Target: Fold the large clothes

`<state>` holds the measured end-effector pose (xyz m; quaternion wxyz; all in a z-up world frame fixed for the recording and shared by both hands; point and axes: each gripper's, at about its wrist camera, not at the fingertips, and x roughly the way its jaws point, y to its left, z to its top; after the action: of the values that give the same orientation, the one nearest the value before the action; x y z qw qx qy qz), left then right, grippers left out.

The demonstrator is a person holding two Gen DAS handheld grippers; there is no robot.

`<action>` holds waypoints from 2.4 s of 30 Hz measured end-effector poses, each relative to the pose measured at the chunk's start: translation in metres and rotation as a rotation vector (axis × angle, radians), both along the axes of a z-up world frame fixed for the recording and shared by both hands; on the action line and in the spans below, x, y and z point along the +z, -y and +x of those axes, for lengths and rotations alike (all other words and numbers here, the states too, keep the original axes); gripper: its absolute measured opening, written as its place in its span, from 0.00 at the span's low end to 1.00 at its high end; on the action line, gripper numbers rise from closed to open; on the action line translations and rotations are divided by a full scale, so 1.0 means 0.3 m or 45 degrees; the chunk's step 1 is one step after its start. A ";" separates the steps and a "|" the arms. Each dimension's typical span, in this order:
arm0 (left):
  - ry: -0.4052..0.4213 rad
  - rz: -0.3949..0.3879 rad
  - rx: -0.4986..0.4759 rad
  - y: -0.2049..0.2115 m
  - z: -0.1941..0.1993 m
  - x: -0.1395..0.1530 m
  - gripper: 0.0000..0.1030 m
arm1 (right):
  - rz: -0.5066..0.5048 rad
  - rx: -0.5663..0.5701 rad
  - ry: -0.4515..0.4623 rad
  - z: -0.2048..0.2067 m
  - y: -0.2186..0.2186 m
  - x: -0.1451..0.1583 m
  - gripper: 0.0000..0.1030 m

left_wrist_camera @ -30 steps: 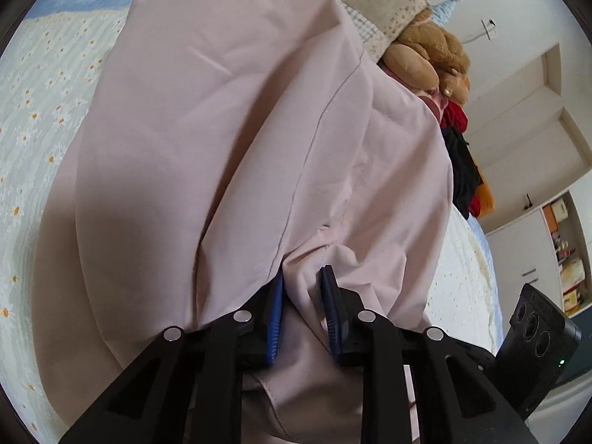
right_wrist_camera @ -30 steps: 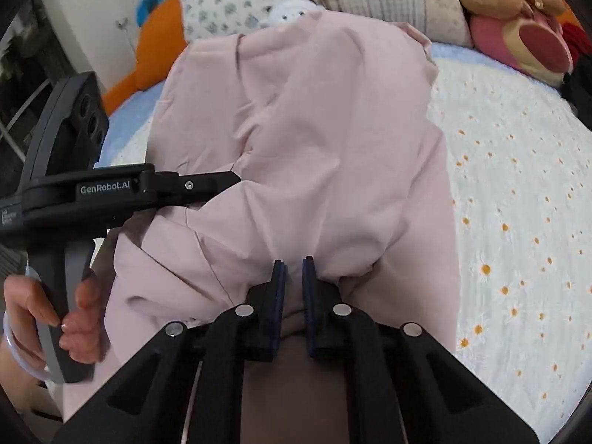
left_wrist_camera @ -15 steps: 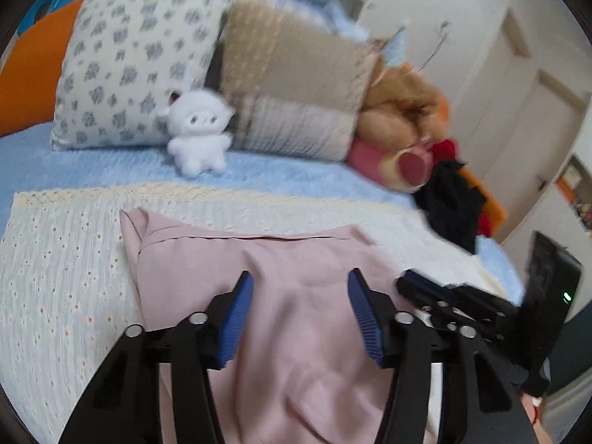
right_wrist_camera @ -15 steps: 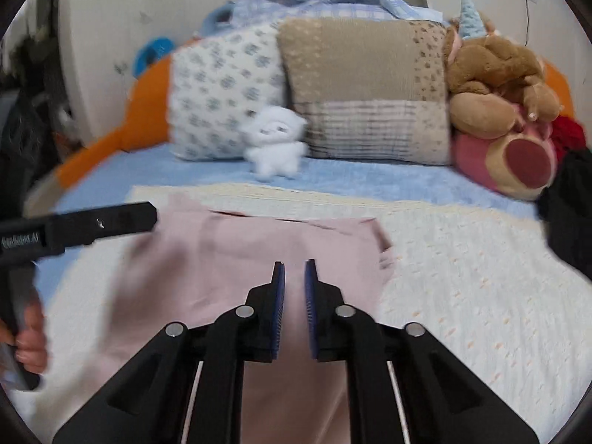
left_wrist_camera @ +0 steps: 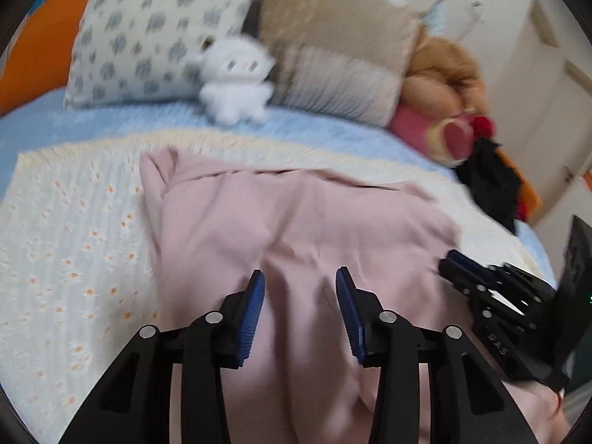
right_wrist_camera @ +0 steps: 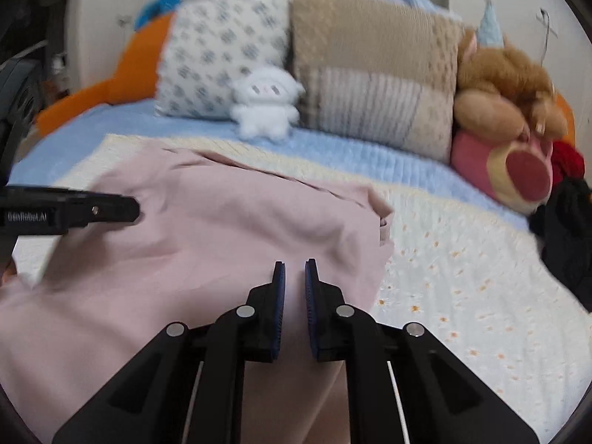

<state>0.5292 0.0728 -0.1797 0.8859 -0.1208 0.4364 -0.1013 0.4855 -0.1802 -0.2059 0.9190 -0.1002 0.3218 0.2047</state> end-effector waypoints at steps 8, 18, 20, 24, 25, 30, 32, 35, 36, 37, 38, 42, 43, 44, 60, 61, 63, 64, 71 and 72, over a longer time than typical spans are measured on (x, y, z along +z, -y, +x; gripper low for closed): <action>0.051 0.077 -0.226 0.101 -0.412 0.116 0.47 | -0.054 0.234 0.137 -0.432 -0.022 0.137 0.11; -0.069 0.067 -0.177 0.051 -0.459 -0.116 0.51 | -0.235 0.237 0.013 -0.472 -0.112 -0.112 0.09; -0.058 0.053 -0.182 0.043 -0.464 -0.129 0.51 | -0.228 0.228 -0.005 -0.465 -0.108 -0.138 0.09; -0.047 0.066 -0.177 0.045 -0.470 -0.117 0.51 | -0.287 0.218 0.050 -0.497 -0.121 -0.117 0.11; -0.037 0.072 -0.159 0.044 -0.486 -0.092 0.51 | -0.303 0.218 0.065 -0.510 -0.124 -0.105 0.11; -0.015 0.015 -0.142 0.044 -0.666 0.086 0.81 | -0.329 0.235 0.182 -0.745 -0.069 0.063 0.62; -0.028 0.012 -0.174 0.050 -0.805 0.153 0.89 | -0.343 0.252 0.245 -0.882 -0.033 0.123 0.63; -0.165 -0.031 -0.226 0.042 -1.015 0.194 0.89 | -0.369 0.297 0.237 -1.107 0.020 0.171 0.63; -0.202 -0.056 -0.236 0.036 -1.067 0.196 0.89 | -0.395 0.318 0.247 -1.197 0.038 0.175 0.64; -0.266 -0.081 -0.247 0.026 -1.142 0.190 0.89 | -0.413 0.333 0.254 -1.262 0.049 0.172 0.65; -0.310 -0.095 -0.249 0.018 -1.198 0.182 0.89 | -0.428 0.367 0.242 -1.363 0.074 0.164 0.68; -0.405 -0.058 -0.245 0.013 -1.414 0.128 0.89 | -0.398 0.387 0.134 -1.575 0.150 0.123 0.68; -0.413 -0.036 -0.234 0.014 -1.460 0.111 0.89 | -0.351 0.379 0.098 -1.610 0.178 0.115 0.68; -0.408 -0.020 -0.226 0.015 -1.492 0.101 0.89 | -0.270 0.366 0.040 -1.639 0.220 0.105 0.68; -0.270 0.344 -0.180 0.134 -1.591 -0.065 0.77 | 0.060 0.127 -0.218 -1.592 0.407 -0.122 0.28; -0.269 0.338 -0.185 0.130 -1.588 -0.063 0.71 | 0.081 0.127 -0.228 -1.584 0.415 -0.120 0.22; -0.277 0.334 -0.208 0.134 -1.582 -0.061 0.54 | 0.082 0.133 -0.253 -1.570 0.414 -0.119 0.10; -0.277 0.324 -0.232 0.143 -1.582 -0.053 0.39 | 0.074 0.137 -0.254 -1.569 0.412 -0.116 0.07; -0.280 0.146 -0.281 0.154 -1.559 0.061 0.13 | 0.042 0.173 -0.148 -1.601 0.401 0.038 0.02; -0.287 0.086 -0.276 0.146 -1.554 0.076 0.12 | 0.048 0.176 -0.127 -1.591 0.403 0.069 0.02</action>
<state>0.0632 0.0290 -0.1568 0.8186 -0.0537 0.5468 -0.1673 0.0081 -0.3010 -0.1853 0.8872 -0.0946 0.3557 0.2783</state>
